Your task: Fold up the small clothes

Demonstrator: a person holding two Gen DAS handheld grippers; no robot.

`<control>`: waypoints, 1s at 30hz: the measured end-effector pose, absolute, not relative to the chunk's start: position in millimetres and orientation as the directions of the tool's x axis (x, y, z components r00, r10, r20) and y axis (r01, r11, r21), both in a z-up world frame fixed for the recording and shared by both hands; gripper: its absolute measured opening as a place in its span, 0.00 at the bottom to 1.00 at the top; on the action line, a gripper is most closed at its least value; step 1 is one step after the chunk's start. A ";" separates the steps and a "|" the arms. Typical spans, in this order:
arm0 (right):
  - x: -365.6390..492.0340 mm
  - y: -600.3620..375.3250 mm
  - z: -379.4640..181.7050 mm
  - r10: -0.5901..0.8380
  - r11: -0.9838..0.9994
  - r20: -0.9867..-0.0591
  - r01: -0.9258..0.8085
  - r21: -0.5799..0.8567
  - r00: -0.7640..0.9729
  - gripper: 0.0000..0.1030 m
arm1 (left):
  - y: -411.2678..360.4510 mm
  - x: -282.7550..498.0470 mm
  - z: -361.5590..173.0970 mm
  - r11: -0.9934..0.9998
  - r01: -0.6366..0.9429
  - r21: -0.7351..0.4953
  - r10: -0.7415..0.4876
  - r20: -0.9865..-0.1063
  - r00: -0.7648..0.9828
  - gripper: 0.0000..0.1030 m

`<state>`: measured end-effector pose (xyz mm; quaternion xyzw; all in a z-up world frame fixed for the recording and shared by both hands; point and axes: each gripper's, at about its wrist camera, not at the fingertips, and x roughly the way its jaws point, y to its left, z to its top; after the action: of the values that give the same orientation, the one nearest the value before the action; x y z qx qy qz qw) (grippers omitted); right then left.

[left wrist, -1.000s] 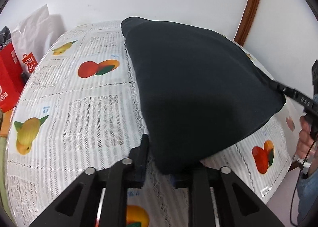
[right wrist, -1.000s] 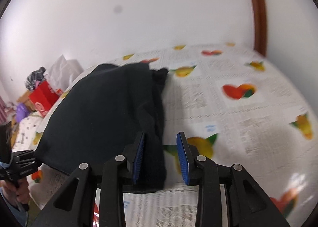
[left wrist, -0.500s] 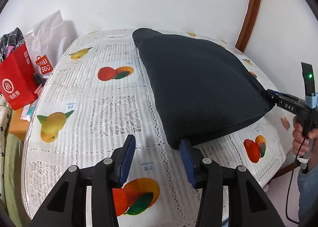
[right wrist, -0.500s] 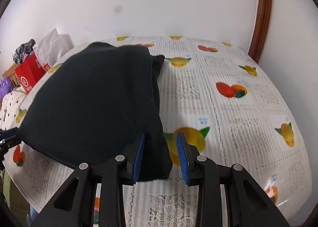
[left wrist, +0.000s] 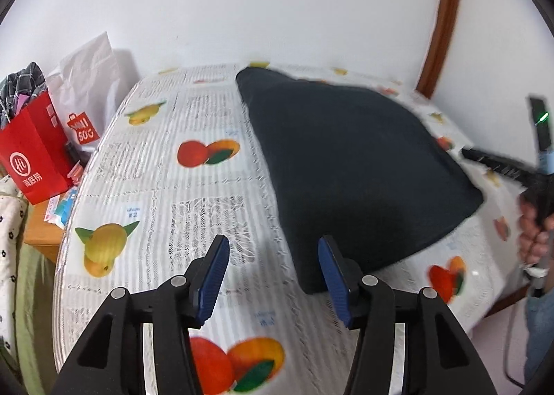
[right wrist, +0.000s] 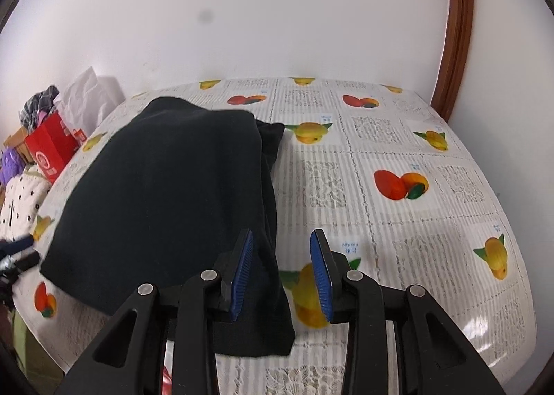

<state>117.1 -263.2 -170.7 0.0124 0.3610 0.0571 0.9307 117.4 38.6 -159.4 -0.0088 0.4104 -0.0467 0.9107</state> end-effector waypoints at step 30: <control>333.6 -200.5 -189.6 0.450 0.890 -0.735 -0.188 0.415 0.507 0.18 | 41.6 269.8 -178.3 0.983 0.116 -0.145 -0.185 -0.789 0.586 0.67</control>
<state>333.6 -200.5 -189.6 0.1423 0.4604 0.1861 0.8563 269.8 41.6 -178.3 -0.0388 0.4469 -0.0847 0.8897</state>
